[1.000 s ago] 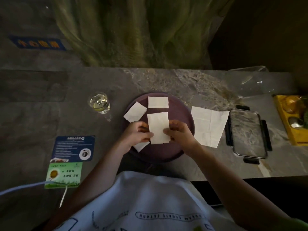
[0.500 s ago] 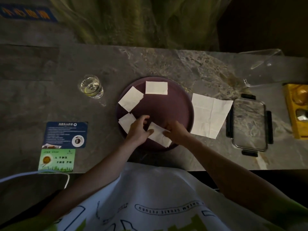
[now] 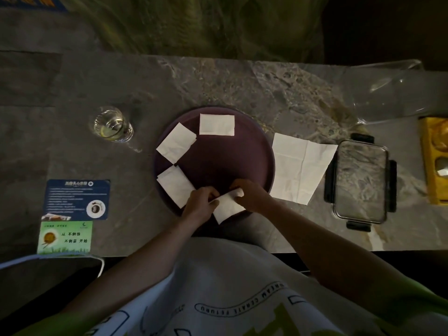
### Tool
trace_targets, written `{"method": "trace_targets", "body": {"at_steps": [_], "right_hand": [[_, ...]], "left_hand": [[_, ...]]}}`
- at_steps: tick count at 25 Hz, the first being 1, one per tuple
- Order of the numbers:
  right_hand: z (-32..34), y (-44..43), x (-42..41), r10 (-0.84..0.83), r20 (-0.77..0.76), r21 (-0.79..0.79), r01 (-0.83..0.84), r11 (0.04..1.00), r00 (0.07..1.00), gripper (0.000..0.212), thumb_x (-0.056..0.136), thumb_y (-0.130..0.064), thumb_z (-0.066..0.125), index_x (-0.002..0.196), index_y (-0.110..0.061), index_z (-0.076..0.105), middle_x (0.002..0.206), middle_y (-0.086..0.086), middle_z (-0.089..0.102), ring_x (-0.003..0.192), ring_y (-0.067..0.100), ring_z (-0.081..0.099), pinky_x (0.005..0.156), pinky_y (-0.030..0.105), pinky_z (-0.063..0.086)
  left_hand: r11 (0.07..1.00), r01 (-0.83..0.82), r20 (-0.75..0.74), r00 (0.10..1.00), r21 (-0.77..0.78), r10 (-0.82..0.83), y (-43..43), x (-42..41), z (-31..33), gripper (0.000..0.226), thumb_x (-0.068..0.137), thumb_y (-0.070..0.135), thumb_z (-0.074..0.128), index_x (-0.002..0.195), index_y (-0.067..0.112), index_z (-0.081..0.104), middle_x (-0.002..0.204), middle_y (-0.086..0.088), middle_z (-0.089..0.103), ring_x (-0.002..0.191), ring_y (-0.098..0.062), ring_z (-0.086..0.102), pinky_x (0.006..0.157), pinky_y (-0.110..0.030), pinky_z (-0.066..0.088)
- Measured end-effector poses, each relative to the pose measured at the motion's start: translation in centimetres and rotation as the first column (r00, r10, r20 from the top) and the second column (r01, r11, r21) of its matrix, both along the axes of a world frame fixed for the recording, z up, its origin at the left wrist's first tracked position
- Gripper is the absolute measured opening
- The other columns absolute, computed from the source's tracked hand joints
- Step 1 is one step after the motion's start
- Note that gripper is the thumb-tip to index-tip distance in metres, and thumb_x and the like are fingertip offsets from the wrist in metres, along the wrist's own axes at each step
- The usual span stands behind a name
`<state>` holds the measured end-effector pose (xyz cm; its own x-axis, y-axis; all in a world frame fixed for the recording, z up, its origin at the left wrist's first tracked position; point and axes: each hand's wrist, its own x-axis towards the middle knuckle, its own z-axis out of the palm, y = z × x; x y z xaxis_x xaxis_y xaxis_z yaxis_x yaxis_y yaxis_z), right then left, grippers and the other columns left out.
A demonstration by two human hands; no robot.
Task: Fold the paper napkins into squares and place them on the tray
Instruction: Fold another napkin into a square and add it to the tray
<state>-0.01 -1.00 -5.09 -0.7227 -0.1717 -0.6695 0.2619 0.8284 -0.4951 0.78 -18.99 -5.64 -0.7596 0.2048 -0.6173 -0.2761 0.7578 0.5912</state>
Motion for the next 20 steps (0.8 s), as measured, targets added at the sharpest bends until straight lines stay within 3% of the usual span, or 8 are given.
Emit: {"method": "trace_targets", "body": {"at_steps": [4, 9, 15, 20], "right_hand": [[-0.4, 1.5, 0.5, -0.039, -0.034, 0.081, 0.041, 0.996, 0.999, 0.039, 0.086, -0.012, 0.067, 0.124, -0.014, 0.058, 0.120, 0.009, 0.064, 0.108, 0.028, 0.062, 0.089, 0.040, 0.052], [-0.6, 2.1, 0.8, -0.089, -0.057, 0.155, 0.097, 0.983, 0.994, 0.034, 0.087, -0.017, 0.064, 0.118, -0.021, 0.053, 0.106, 0.005, 0.068, 0.094, 0.028, 0.067, 0.079, 0.043, 0.057], [-0.5, 2.4, 0.7, -0.131, -0.089, 0.191, 0.146, 0.971, 0.987, 0.030, 0.086, -0.015, 0.064, 0.114, -0.021, 0.056, 0.105, 0.005, 0.069, 0.094, 0.029, 0.067, 0.079, 0.044, 0.057], [-0.4, 2.9, 1.1, -0.126, -0.115, 0.232, 0.150, 0.961, 0.985, 0.029, 0.086, -0.012, 0.062, 0.112, -0.021, 0.055, 0.107, 0.005, 0.068, 0.095, 0.029, 0.066, 0.080, 0.043, 0.057]], "left_hand": [[0.999, -0.030, -0.020, 0.999, 0.022, 0.030, 0.6, -0.1, -0.6, 0.009, 0.087, 0.016, 0.065, 0.096, 0.015, 0.066, 0.098, -0.002, 0.069, 0.093, -0.018, 0.062, 0.081, -0.031, 0.049], [1.000, 0.018, -0.014, 1.000, 0.019, -0.018, 1.5, -0.3, -0.8, 0.009, 0.088, 0.016, 0.064, 0.097, 0.016, 0.066, 0.095, -0.001, 0.069, 0.089, -0.016, 0.063, 0.077, -0.029, 0.048], [1.000, 0.029, -0.067, 0.997, 0.011, -0.028, 2.4, 0.0, -0.9, 0.008, 0.088, 0.015, 0.063, 0.095, 0.014, 0.065, 0.094, -0.002, 0.069, 0.086, -0.015, 0.061, 0.075, -0.027, 0.046], [0.999, 0.049, -0.139, 0.989, -0.011, -0.050, 3.0, 0.2, -0.9, 0.009, 0.088, 0.013, 0.061, 0.097, 0.015, 0.063, 0.097, -0.003, 0.066, 0.090, -0.019, 0.062, 0.076, -0.036, 0.052]]}}
